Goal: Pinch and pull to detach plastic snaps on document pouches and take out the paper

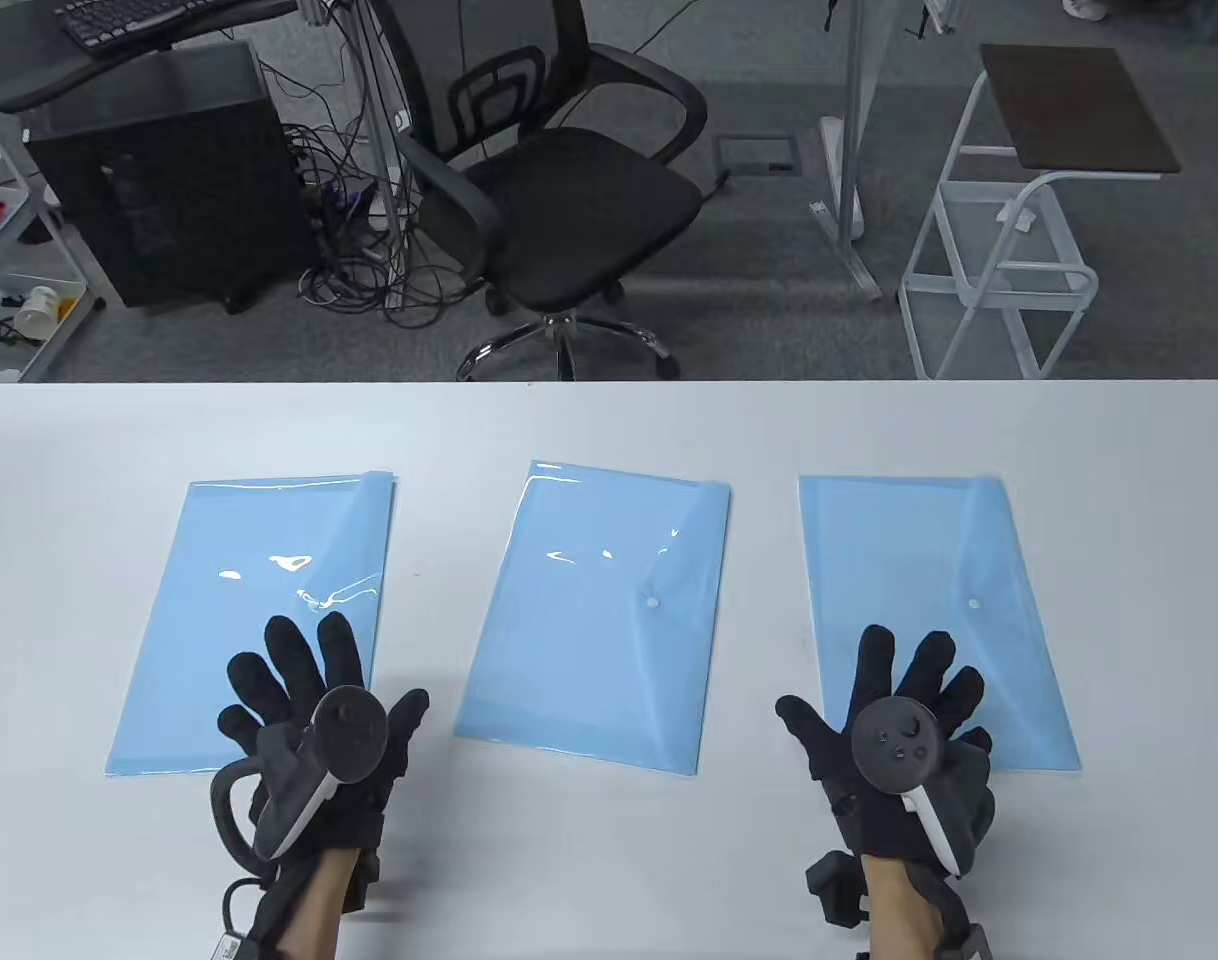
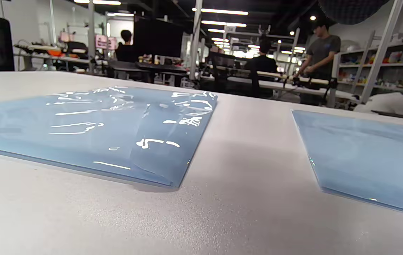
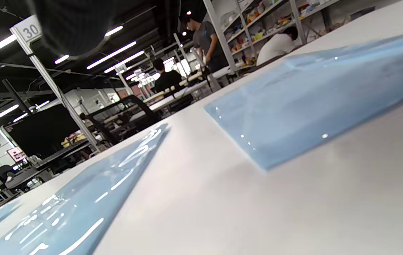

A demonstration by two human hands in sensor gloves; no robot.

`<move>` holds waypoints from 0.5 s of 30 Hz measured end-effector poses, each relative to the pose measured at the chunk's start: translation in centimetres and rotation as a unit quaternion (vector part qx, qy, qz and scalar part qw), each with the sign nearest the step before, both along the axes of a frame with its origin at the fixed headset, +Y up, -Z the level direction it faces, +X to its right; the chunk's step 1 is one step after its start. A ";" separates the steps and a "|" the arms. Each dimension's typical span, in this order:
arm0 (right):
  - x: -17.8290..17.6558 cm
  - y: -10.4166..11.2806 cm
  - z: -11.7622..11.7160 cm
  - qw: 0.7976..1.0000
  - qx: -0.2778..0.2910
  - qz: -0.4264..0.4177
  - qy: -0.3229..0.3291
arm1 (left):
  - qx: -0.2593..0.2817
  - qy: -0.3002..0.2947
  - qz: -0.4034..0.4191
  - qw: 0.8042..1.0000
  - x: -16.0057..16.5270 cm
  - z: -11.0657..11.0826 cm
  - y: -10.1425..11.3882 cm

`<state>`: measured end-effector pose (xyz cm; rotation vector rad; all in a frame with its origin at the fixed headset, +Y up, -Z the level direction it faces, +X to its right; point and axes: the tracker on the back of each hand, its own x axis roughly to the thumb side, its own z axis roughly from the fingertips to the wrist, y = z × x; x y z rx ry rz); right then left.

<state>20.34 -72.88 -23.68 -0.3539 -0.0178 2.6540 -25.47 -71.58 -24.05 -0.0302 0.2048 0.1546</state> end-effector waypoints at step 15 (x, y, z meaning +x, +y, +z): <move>-0.5 -0.1 -0.2 1.000 -0.002 -0.003 0.009 | -0.043 -0.028 0.038 0.998 3.2 -3.0 1.5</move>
